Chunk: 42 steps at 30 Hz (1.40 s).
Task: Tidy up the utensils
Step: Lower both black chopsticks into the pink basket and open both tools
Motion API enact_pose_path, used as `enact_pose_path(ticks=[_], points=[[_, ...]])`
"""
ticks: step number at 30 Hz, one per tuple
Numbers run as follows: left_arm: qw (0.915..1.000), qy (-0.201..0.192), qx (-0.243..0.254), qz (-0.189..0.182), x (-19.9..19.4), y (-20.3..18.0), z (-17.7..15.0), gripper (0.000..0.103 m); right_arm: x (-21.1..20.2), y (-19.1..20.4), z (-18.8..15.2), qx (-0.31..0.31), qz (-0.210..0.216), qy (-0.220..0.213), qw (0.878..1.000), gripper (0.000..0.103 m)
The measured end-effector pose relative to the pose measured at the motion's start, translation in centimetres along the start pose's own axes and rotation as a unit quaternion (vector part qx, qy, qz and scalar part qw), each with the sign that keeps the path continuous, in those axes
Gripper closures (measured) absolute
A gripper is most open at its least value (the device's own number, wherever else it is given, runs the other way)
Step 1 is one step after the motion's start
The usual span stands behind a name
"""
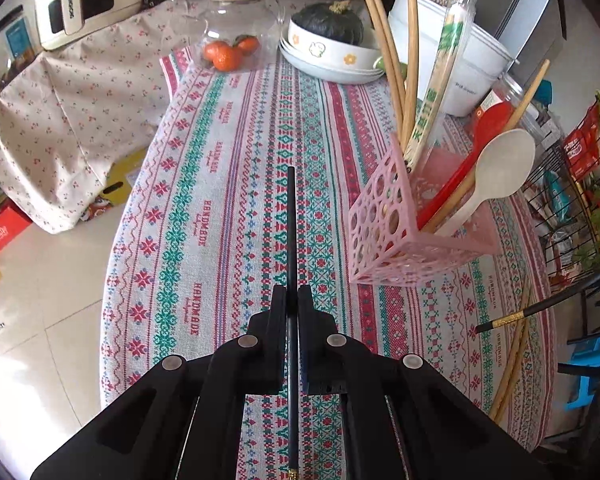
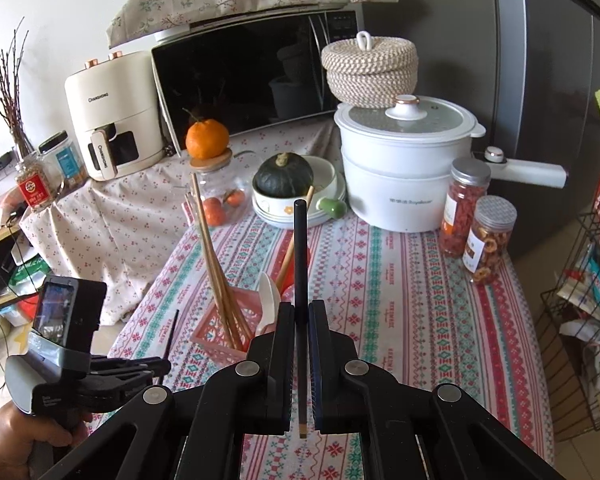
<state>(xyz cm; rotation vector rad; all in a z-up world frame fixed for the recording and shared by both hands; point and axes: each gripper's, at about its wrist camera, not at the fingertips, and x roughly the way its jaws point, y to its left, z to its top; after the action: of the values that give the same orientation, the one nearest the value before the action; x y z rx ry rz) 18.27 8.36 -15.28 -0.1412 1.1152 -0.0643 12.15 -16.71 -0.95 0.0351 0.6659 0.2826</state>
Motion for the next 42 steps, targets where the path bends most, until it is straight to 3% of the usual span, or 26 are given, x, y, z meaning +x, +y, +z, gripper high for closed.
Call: enact_pose_path(ticks=[7, 12, 21, 26, 33, 42], points=[[0.9931, -0.116, 0.013, -0.006, -7.7, -0.7, 1.0, 0.098, -1.5, -0.4, 0.8, 0.017, 0.008, -0.024, 1.000, 0.098], [0.9812, -0.190, 0.033, 0.004, -12.4, -2.4, 1.1, 0.098, -2.7, -0.5, 1.5, 0.025, 0.012, -0.045, 0.999, 0.098], [0.9587, -0.283, 0.022, -0.017, -18.6, -2.7, 1.6, 0.098, -4.0, 0.9, 3.1, 0.019, 0.032, -0.087, 0.996, 0.098], [0.9514, -0.305, 0.019, -0.039, -19.5, -3.4, 1.9, 0.098, -3.3, 1.5, 3.8, 0.025, 0.037, -0.098, 0.994, 0.098], [0.9475, -0.308, 0.042, -0.075, -18.3, -5.0, 2.1, 0.098, -2.5, 1.6, 4.7, 0.041, 0.049, -0.123, 0.990, 0.098], [0.9530, -0.283, 0.084, -0.066, -13.3, -6.6, 2.9, 0.098, 0.4, 1.8, 4.7, 0.046, 0.059, -0.122, 0.990, 0.098]])
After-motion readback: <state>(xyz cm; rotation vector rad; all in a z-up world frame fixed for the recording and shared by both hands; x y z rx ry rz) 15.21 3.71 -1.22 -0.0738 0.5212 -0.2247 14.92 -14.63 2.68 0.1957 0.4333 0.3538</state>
